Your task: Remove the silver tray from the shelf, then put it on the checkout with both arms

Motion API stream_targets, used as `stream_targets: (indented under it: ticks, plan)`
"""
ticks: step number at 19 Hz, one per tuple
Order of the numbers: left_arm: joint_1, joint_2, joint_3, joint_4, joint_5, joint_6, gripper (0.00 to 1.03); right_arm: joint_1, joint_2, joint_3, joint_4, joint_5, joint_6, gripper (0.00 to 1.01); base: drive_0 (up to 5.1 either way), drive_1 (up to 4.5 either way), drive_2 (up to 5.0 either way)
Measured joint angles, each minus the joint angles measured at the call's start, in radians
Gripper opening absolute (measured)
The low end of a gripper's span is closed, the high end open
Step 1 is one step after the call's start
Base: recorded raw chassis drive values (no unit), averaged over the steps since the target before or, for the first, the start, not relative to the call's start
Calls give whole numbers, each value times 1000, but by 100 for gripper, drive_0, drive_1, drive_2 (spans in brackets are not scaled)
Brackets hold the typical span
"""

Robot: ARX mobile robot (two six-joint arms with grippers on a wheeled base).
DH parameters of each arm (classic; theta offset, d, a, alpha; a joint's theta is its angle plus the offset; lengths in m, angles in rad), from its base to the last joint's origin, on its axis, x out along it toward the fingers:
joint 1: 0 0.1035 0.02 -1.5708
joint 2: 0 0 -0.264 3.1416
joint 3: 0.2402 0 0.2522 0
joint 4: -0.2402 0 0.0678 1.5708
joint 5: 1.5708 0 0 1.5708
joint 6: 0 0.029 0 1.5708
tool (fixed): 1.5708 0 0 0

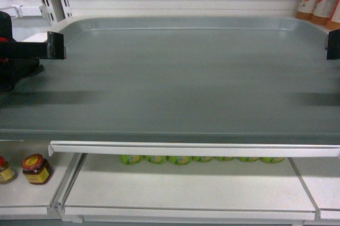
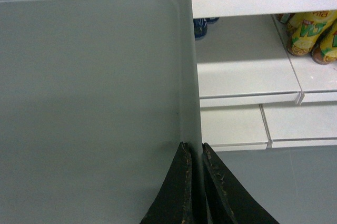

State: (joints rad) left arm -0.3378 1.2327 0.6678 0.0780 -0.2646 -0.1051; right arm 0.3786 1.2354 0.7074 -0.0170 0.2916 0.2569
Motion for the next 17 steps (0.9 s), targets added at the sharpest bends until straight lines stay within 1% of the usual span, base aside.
stream_targets:
  ticks: [17]
  plan:
    - [-1, 0, 1, -1, -3, 0, 3, 1, 0, 0, 1, 0, -2, 3, 8, -410, 426]
